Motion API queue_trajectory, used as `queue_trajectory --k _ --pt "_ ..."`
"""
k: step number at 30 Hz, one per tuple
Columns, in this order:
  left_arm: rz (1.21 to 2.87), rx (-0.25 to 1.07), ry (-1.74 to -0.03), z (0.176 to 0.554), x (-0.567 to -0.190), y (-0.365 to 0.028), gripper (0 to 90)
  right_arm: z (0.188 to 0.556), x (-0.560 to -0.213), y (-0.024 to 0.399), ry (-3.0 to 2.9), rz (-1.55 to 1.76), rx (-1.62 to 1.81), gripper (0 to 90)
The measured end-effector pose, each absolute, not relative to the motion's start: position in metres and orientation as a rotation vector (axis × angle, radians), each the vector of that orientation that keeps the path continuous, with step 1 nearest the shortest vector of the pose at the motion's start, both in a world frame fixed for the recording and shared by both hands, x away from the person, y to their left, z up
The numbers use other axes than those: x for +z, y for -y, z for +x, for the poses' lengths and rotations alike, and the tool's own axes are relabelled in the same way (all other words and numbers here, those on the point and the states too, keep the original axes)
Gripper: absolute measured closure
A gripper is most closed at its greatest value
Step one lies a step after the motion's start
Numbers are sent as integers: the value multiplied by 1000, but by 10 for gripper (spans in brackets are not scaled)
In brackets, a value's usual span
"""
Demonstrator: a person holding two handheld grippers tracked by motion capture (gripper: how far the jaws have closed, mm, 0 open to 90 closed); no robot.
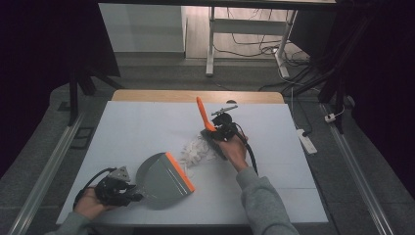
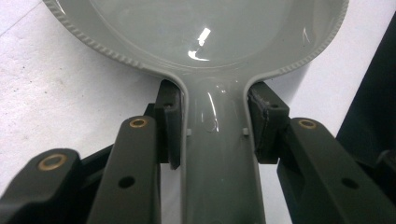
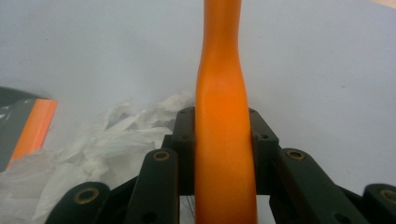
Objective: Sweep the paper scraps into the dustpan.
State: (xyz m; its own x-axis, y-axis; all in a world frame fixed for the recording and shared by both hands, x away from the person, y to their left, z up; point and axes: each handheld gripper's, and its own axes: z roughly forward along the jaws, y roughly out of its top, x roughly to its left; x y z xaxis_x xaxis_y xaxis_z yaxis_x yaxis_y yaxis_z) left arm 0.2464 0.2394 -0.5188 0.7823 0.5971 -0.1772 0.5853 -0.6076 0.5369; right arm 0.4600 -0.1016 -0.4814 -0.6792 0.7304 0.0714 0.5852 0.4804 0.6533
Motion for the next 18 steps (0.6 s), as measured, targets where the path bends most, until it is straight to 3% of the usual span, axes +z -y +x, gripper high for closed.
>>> queue_trajectory --k 18 --pt "2383 28 -886 248 -519 -237 616 417 -482 61 -2705 901 1000 705"
